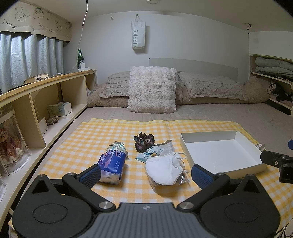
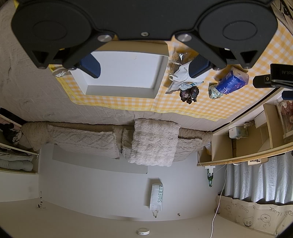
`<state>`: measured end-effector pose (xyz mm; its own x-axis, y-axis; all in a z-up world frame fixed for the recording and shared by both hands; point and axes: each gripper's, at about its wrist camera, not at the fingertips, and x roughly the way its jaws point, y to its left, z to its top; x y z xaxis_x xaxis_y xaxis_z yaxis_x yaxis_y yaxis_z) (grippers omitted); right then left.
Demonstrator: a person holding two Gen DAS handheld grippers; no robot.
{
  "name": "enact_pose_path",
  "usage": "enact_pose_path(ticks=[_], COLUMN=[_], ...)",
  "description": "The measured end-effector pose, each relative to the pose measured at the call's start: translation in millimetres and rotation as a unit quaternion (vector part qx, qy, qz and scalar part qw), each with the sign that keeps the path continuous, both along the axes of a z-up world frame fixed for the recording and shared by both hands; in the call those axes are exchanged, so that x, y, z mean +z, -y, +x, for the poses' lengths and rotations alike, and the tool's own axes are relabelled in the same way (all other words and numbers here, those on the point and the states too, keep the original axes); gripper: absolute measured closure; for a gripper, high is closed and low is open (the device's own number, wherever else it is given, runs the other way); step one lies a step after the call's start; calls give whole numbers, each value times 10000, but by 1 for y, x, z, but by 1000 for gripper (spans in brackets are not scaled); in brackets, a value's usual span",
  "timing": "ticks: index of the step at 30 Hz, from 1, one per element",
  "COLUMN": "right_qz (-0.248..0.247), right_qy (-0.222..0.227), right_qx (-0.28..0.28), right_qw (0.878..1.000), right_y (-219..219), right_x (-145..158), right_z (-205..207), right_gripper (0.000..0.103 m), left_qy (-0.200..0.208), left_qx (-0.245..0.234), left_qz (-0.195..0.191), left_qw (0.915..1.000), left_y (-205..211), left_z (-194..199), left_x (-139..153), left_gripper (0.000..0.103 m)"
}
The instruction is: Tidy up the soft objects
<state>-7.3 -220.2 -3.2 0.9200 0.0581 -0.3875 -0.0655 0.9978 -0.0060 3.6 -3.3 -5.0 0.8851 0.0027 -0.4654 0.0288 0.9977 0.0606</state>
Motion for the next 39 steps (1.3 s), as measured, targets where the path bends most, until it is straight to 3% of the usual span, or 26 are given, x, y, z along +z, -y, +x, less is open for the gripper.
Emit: enact_pose_path(ticks=[20, 23, 29, 39], right_qz=[-106, -96, -153, -138], right_qy=[64, 168, 677, 861], right_qx=[-8, 40, 342, 1119], right_qw=[9999, 9998, 9970, 9899], right_y=[2, 0, 10, -1], right_x=[-4, 8, 41, 86], right_z=[1, 0, 11, 77], right_gripper=[0, 0, 0, 0], left_qy=[6, -38, 267, 662], left_qx=[-6, -3, 85, 169], left_qz=[5, 64, 269, 533], left_qw=[10000, 10000, 9992, 9962], left_y=[-7, -11, -15, -22], left_z=[3, 9, 28, 95], left_x=[-6, 1, 29, 69], left_gripper=[0, 0, 0, 0])
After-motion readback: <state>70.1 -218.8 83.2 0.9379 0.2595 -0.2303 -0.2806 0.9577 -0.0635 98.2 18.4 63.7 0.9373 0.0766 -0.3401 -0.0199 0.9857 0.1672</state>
